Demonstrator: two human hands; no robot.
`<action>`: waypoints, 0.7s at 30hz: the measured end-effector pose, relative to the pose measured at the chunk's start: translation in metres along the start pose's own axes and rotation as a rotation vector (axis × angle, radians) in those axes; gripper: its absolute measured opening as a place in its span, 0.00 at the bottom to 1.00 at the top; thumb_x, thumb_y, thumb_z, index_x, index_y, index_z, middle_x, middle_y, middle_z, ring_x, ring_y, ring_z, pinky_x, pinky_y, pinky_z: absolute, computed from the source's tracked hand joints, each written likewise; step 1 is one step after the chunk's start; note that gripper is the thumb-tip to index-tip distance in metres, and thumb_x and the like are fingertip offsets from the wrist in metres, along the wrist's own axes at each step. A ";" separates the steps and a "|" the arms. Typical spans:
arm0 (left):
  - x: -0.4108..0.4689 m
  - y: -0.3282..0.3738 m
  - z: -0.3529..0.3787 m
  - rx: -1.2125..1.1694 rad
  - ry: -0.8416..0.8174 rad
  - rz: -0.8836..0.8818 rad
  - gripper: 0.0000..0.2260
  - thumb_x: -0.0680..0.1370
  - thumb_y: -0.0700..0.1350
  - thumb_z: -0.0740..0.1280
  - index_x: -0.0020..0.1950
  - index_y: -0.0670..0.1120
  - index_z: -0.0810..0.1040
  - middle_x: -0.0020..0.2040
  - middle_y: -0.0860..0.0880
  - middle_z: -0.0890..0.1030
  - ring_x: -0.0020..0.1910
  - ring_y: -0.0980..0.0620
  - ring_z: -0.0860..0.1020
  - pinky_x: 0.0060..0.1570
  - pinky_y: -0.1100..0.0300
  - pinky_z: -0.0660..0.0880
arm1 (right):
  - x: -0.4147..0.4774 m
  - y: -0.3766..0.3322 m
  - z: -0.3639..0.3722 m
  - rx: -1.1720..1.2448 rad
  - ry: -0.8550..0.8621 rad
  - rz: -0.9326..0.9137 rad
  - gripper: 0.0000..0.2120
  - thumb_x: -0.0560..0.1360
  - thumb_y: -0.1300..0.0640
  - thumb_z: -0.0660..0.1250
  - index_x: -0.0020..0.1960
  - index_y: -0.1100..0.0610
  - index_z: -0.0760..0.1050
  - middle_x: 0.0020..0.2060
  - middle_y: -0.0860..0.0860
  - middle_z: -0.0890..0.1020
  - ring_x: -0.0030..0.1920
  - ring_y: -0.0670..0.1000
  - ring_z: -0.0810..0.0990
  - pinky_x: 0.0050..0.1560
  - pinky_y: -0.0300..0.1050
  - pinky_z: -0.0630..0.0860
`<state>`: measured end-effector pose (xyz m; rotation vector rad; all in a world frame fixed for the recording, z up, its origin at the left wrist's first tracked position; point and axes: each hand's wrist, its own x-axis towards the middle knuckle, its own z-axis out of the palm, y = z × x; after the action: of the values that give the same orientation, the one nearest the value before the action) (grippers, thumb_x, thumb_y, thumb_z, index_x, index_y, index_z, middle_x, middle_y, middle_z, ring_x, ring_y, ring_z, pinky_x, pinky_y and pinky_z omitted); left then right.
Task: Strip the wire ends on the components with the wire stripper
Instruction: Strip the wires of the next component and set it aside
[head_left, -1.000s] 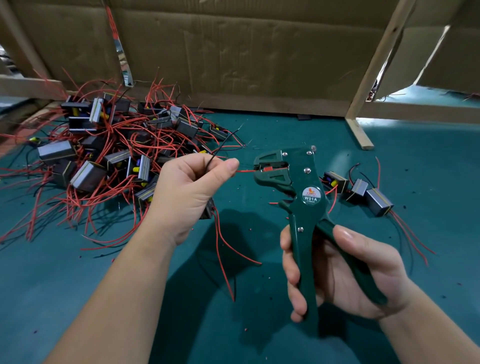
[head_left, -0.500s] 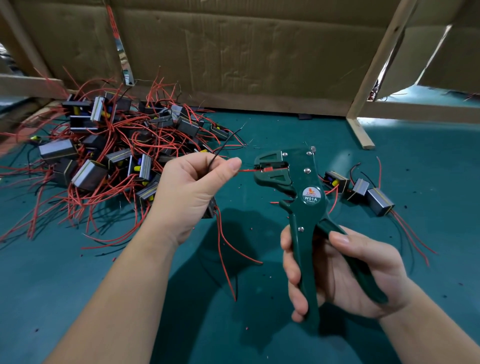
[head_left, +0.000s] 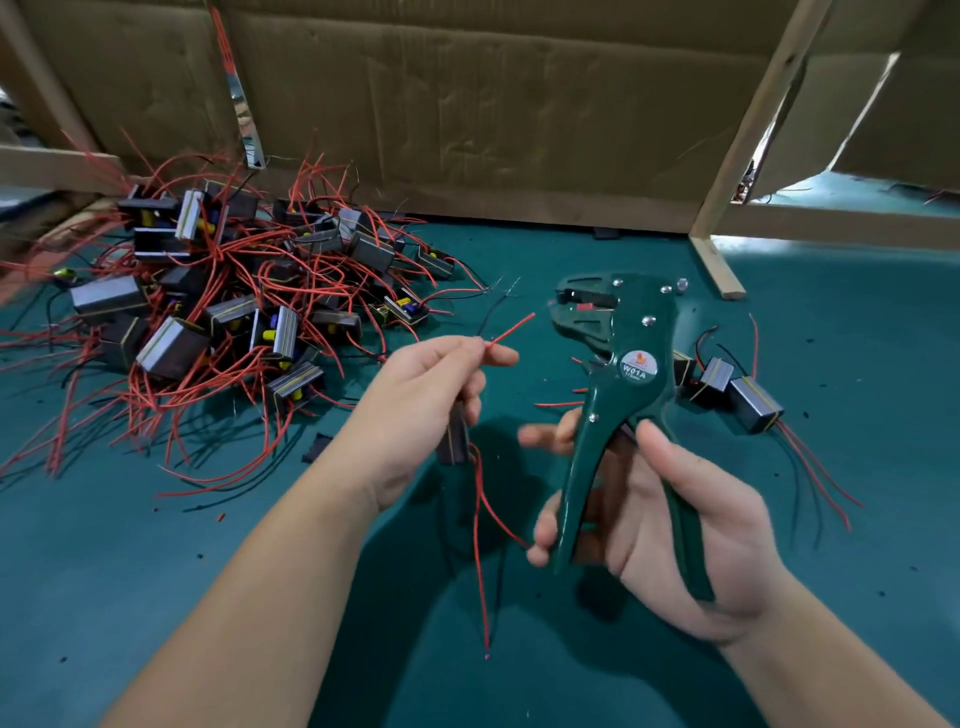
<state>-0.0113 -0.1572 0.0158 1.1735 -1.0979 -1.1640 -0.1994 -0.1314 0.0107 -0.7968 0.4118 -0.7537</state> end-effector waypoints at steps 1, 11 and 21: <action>-0.001 0.000 0.003 -0.049 0.017 -0.018 0.14 0.83 0.42 0.57 0.44 0.44 0.80 0.28 0.54 0.70 0.27 0.56 0.69 0.36 0.60 0.66 | 0.001 -0.001 -0.001 -0.005 -0.003 0.020 0.28 0.63 0.47 0.78 0.56 0.62 0.78 0.51 0.63 0.78 0.40 0.64 0.80 0.44 0.62 0.77; 0.003 -0.002 0.002 -0.181 0.181 -0.094 0.08 0.80 0.35 0.61 0.49 0.45 0.78 0.33 0.50 0.78 0.31 0.57 0.76 0.37 0.64 0.72 | 0.006 0.005 -0.003 -0.018 0.051 0.045 0.32 0.57 0.57 0.79 0.57 0.67 0.75 0.51 0.63 0.78 0.40 0.64 0.79 0.43 0.64 0.77; -0.001 -0.008 -0.030 1.242 0.659 0.182 0.17 0.71 0.46 0.68 0.60 0.52 0.78 0.66 0.47 0.69 0.65 0.40 0.63 0.63 0.46 0.59 | -0.001 -0.019 -0.021 -0.364 0.582 -0.425 0.14 0.73 0.69 0.60 0.56 0.57 0.74 0.45 0.50 0.81 0.42 0.64 0.80 0.46 0.64 0.79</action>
<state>0.0182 -0.1541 0.0055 2.1028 -1.3375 0.2288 -0.2208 -0.1501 0.0118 -1.0155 0.9378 -1.3408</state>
